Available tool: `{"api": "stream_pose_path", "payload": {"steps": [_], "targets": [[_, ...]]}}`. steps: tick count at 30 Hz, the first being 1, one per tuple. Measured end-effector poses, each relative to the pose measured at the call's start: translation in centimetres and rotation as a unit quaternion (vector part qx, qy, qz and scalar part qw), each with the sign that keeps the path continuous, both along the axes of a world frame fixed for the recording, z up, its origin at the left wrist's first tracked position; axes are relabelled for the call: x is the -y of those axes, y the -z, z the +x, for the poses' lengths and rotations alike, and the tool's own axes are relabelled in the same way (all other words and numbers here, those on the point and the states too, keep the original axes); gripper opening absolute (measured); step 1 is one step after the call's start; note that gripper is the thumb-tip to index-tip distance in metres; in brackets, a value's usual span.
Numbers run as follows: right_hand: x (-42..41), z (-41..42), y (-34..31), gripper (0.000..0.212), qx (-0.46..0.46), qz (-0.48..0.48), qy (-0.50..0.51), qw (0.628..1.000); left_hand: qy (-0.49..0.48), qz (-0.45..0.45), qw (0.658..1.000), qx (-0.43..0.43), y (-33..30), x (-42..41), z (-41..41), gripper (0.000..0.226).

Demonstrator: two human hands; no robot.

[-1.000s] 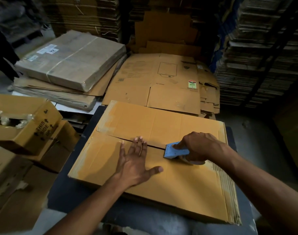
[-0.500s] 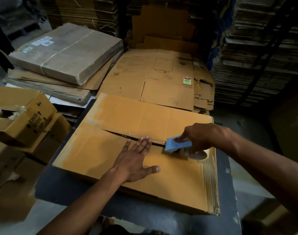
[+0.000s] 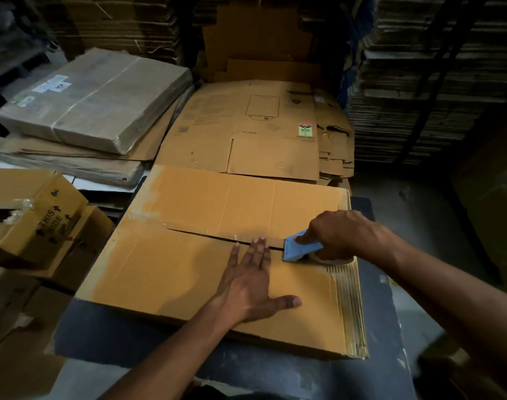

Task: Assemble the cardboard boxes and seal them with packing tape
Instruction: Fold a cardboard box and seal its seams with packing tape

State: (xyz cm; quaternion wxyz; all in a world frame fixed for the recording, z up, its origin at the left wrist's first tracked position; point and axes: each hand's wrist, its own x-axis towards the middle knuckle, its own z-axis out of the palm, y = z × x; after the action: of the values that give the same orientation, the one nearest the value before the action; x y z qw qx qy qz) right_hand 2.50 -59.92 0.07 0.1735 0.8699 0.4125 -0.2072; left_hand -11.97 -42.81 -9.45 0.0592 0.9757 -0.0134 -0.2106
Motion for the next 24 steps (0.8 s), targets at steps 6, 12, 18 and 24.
{"api": "stream_pose_path", "payload": {"steps": [6, 12, 18, 24], "targets": [[0.1, 0.4, 0.0, 0.060, -0.011, 0.001, -0.012, 1.000, 0.002, 0.010, 0.998, 0.059, 0.4, -4.4, -1.0, 0.116], [0.2, 0.2, 0.3, 0.060, 0.000, 0.009, -0.016, 1.000, -0.014, 0.022, 0.999, 0.044, -0.4, -1.5, 0.1, 0.131], [-0.1, -0.4, -0.8, 0.060, 0.014, -0.016, -0.001, 1.000, 0.017, -0.022, 0.998, 0.054, 0.7, 1.5, 1.6, 0.124], [0.3, -0.7, -2.9, 0.059, 0.004, -0.056, -0.021, 0.998, 0.005, -0.026, 0.994, 0.106, 2.0, 1.6, 0.7, 0.116]]}}
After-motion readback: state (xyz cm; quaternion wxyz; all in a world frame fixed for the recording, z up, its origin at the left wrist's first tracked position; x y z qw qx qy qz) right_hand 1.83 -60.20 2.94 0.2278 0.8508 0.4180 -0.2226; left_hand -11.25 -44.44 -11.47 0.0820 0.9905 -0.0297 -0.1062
